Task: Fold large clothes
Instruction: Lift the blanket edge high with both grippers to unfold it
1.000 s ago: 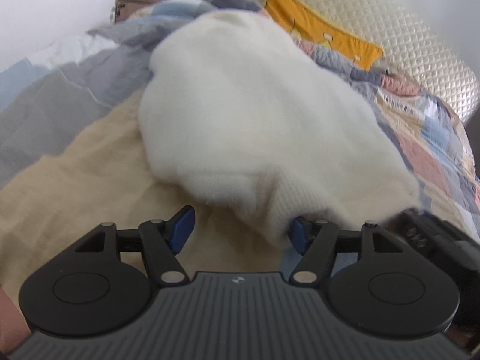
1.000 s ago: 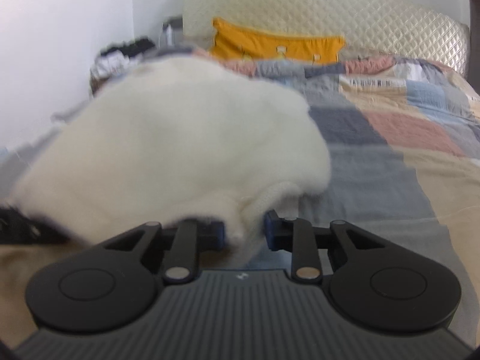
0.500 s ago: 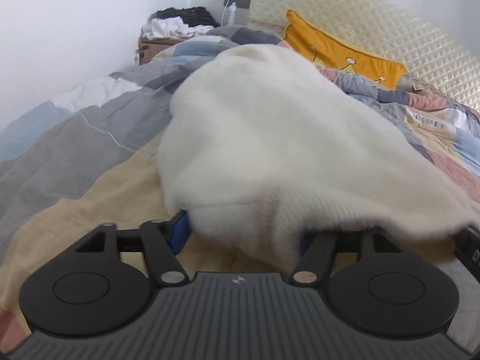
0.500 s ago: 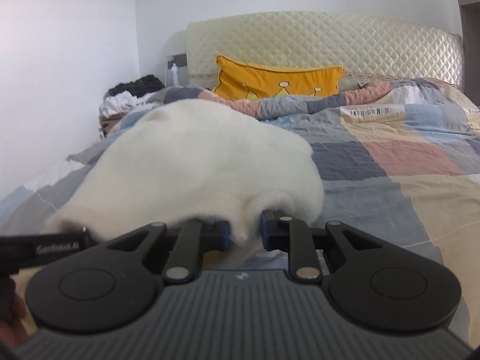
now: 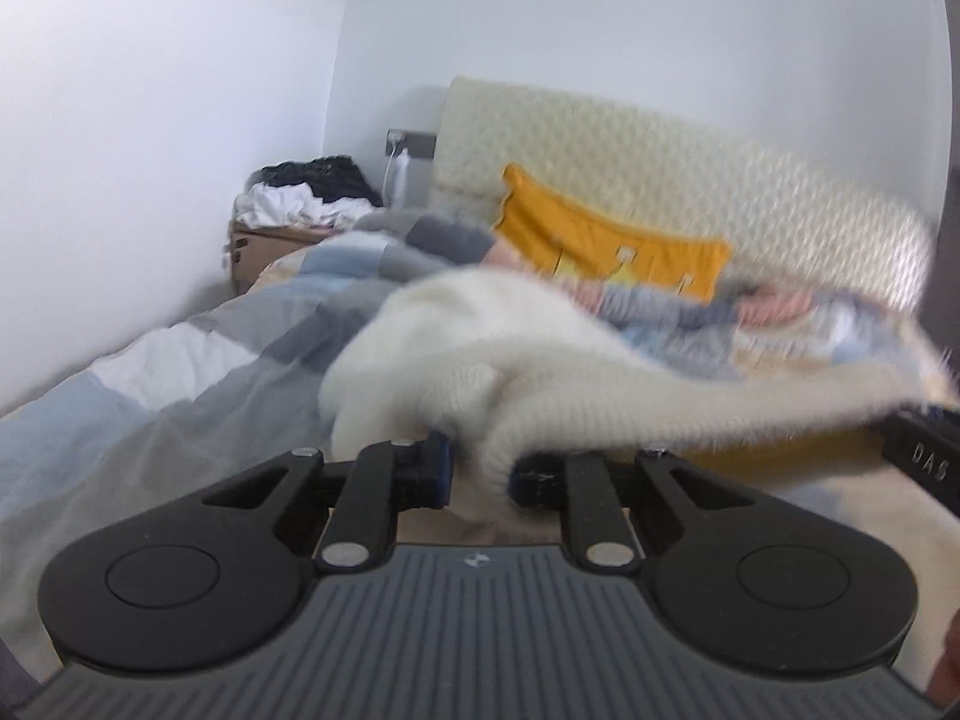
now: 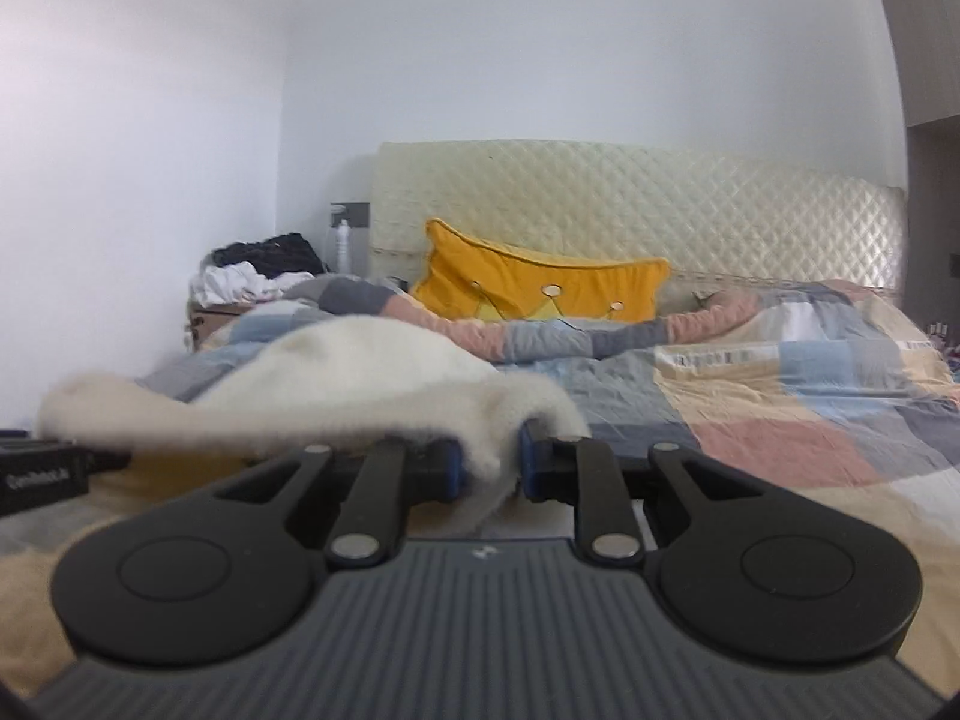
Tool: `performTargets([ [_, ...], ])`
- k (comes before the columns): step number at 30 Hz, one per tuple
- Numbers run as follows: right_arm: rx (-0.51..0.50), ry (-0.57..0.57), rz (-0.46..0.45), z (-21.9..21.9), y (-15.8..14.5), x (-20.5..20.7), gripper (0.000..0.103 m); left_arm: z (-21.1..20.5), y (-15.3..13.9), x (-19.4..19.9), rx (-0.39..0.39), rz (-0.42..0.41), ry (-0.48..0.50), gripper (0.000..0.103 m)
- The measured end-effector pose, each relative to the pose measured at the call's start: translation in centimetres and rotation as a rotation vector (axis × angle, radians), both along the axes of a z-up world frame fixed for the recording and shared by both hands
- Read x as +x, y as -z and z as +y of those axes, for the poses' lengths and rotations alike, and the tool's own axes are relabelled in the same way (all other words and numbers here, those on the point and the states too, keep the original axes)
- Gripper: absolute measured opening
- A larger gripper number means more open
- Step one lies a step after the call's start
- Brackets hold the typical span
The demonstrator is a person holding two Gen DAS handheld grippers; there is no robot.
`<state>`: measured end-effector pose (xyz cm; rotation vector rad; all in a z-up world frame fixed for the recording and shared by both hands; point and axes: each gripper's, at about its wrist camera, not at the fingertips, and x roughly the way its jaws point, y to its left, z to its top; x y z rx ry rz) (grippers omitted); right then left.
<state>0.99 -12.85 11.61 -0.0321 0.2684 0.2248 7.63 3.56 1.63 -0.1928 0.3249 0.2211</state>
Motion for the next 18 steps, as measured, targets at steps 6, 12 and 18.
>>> performTargets([
  [6, 0.089, -0.044, -0.100, -1.2, -9.7, 0.1, 0.021, 0.9, -10.9, -2.2, -0.001, -0.191, 0.072, 0.014],
  [12, 0.081, -0.113, -0.231, -1.5, -21.7, -0.8, 0.021, 1.7, -23.0, -4.3, -0.031, -0.311, 0.107, 0.014],
  [18, 0.097, -0.164, -0.333, -2.7, -31.2, -3.4, 0.021, 1.5, -33.1, -7.4, -0.035, -0.441, 0.162, 0.014],
])
